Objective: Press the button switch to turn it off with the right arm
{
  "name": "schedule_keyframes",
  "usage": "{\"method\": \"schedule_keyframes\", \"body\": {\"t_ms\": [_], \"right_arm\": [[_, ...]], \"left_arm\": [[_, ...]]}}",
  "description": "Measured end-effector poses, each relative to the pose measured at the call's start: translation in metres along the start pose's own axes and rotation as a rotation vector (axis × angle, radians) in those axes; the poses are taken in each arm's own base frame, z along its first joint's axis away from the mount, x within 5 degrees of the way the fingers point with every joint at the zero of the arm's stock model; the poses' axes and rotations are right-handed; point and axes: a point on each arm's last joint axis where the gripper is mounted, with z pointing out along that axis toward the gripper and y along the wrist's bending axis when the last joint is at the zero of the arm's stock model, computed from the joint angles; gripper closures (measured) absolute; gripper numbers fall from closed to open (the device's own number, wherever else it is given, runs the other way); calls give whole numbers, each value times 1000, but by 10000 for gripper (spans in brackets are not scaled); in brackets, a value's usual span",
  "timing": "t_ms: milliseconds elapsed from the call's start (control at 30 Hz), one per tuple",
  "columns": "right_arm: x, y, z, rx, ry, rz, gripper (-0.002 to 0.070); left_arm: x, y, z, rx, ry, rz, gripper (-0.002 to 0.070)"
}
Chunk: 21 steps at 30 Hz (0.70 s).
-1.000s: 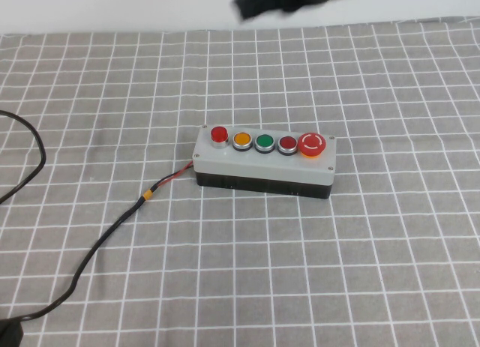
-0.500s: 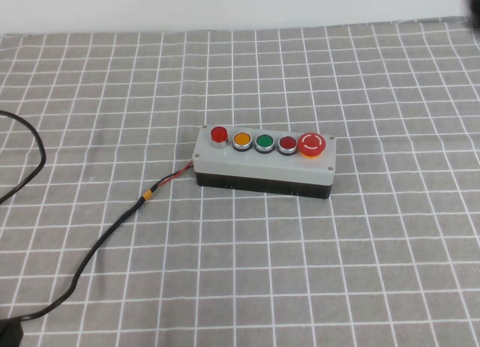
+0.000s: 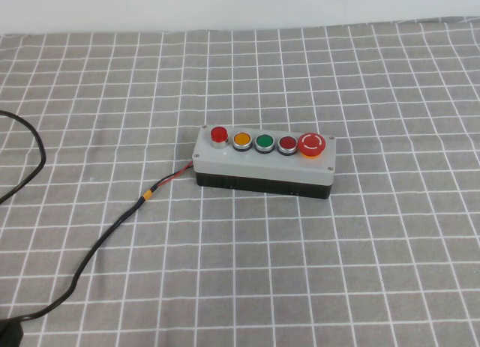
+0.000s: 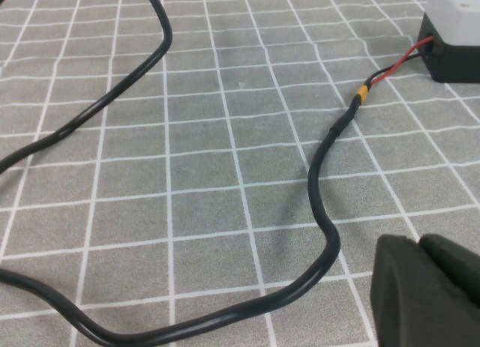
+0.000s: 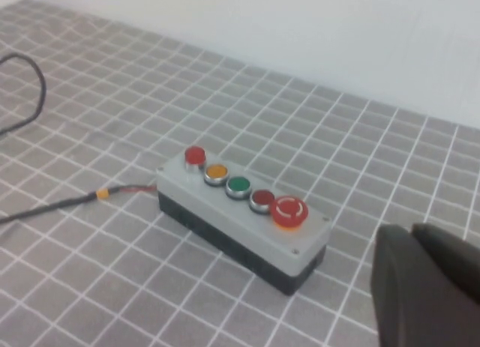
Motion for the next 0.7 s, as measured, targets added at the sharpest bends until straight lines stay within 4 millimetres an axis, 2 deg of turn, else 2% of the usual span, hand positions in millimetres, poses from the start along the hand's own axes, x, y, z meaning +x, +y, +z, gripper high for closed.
{"method": "schedule_keyframes", "body": {"t_ms": [267,700], "right_arm": [[1,0,-4,-7,-31,7,692],[5,-1,2,9,-8,20,692]], "left_arm": [[0,0,0,0,0,0,678],[0,0,0,0,0,0,678]]}}
